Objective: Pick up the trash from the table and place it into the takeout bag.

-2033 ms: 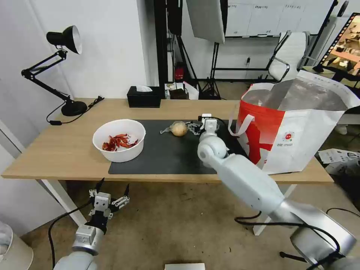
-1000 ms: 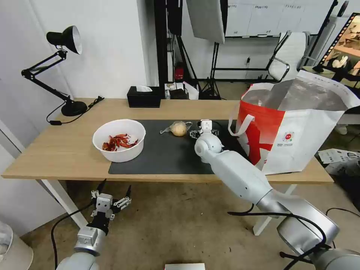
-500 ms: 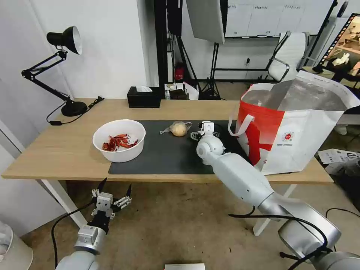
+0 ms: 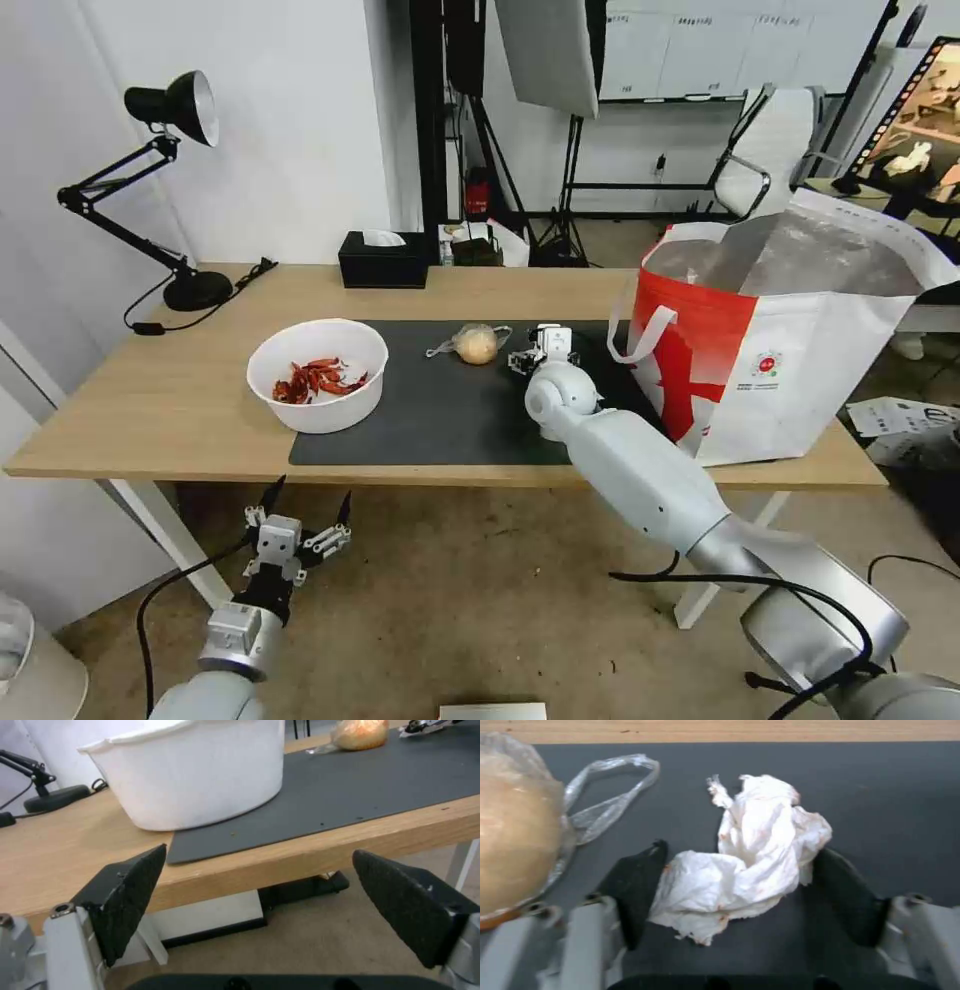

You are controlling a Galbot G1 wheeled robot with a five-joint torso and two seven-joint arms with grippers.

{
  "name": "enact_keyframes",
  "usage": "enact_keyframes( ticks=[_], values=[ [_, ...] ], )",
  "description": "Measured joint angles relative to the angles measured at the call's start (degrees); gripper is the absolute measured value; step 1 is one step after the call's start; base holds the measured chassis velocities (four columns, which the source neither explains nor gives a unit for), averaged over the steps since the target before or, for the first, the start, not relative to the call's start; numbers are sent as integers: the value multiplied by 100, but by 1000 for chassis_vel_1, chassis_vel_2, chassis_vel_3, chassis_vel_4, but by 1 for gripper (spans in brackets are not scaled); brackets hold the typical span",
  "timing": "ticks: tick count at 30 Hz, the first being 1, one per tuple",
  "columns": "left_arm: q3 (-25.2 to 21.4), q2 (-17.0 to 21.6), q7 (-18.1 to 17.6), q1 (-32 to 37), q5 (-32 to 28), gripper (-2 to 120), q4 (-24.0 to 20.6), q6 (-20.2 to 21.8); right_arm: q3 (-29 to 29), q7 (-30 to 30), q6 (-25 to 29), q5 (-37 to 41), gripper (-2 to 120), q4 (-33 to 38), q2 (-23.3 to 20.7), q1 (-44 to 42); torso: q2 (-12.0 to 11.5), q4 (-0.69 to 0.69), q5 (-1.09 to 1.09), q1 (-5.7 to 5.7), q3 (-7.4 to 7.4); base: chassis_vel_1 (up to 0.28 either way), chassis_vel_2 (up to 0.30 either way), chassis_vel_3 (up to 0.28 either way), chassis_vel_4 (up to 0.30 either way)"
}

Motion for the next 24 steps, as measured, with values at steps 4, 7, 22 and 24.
enact_keyframes(
  ticks=[4, 7, 22, 24],
  values=[
    [19, 0, 3, -6, 1, 100, 1, 0, -8, -19, 39, 3, 58, 18, 1, -15, 0, 2, 1, 0, 0, 0, 0, 0, 0],
    [32, -2, 6, -8, 4, 100, 4, 0, -10, -55, 105, 4, 48, 61, -23, -41, -1, 3, 1, 1, 1, 0, 0, 0, 0],
    [84, -17, 20, 13, 32, 100, -13, 1, 159, -180, 808, -295, 0, 730, -258, -229, -4, -2, 1, 4, 3, 0, 0, 0, 0],
    [85, -22, 20, 33, 38, 100, -18, 1, 233, -119, 962, -626, 0, 1274, -441, -320, -3, -2, 1, 4, 2, 0, 0, 0, 0]
  ],
)
